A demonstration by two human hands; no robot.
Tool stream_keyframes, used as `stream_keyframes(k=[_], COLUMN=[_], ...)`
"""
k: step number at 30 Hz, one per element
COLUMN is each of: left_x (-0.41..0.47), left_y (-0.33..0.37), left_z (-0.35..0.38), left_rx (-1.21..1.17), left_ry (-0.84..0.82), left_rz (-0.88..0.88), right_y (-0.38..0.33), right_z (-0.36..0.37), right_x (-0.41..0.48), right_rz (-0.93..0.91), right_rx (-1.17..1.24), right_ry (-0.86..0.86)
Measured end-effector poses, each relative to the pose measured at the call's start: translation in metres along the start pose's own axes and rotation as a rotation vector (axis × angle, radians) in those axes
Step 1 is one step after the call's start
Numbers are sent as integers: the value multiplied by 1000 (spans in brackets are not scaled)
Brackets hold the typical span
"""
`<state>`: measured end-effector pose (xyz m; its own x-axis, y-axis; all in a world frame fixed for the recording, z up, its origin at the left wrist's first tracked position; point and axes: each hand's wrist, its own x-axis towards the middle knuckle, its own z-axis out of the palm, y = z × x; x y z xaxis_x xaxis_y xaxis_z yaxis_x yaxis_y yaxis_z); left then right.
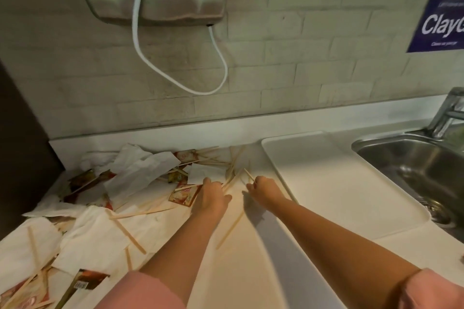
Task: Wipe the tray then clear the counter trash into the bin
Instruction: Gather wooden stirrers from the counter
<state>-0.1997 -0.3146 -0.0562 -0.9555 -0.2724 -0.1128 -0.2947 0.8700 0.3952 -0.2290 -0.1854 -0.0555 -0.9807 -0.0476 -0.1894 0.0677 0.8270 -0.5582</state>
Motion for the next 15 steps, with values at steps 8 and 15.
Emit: stream_keyframes(k=[8, 15], left_x=[18, 23], left_y=[9, 5], left_z=[4, 2], left_rx=[124, 53], left_ry=[58, -7], left_rz=[-27, -70], right_y=[-2, -1], right_z=[1, 0], right_x=[22, 27], right_rz=[35, 41], right_rx=[9, -47], right_ry=[37, 50])
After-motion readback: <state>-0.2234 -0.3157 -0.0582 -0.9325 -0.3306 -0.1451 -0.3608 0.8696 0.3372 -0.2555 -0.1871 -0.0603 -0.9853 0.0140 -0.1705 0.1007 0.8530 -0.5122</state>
